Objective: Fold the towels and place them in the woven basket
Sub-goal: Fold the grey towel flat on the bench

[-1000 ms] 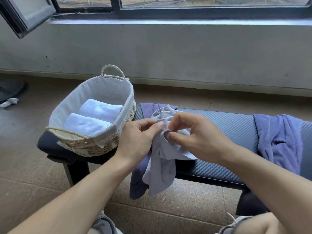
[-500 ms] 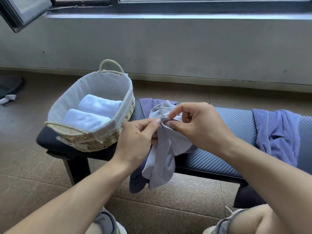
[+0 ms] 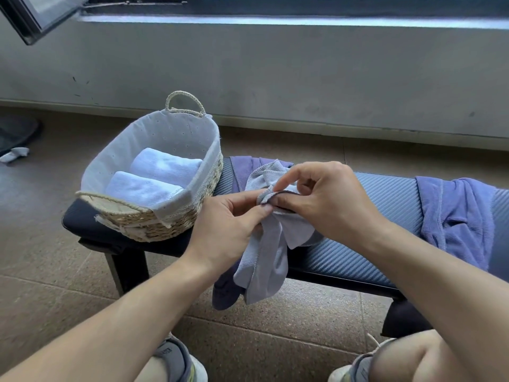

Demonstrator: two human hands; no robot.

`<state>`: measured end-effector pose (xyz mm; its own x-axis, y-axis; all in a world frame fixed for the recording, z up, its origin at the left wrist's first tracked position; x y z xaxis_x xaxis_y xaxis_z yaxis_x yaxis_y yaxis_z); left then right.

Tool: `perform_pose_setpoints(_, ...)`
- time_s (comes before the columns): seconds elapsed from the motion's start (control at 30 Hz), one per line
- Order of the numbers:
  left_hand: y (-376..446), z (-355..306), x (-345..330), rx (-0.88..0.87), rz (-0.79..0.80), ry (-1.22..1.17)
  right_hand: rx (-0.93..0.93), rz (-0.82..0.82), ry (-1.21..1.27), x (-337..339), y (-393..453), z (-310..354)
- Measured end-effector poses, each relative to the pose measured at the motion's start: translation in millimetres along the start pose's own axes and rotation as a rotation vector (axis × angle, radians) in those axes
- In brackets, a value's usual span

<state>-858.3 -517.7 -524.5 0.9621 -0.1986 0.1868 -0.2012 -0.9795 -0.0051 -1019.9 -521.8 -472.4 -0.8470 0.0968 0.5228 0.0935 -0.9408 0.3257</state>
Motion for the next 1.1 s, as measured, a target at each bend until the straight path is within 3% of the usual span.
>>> perform_pose_setpoints(0.23,-2.2,2.5,4.2,0.113,-0.05,-0.114,0.023,0.081,-0.034,-5.9,1.5,3.9)
perform_pose_setpoints(0.47,-5.7,1.4,-3.1,0.145,0.015,-0.203,0.016,0.132,-0.094,-6.2,1.6,3.2)
perform_pose_setpoints(1.1,-7.4,6.1,-21.5,0.31,0.099,-0.48,-0.017,0.039,0.033,7.8,3.2,-0.8)
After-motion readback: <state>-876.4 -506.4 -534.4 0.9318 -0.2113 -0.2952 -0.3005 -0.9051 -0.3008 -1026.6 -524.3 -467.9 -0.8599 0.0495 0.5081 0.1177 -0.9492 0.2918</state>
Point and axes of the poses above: each hand's wrist, its own y-axis towards the middle knuckle, its own x-axis out of the back of the hand, z = x × y, the point moved 8 cm from there along y, towards the middle knuckle, and after that the axes turned 8 degrees about y, right-handed, at the moved point
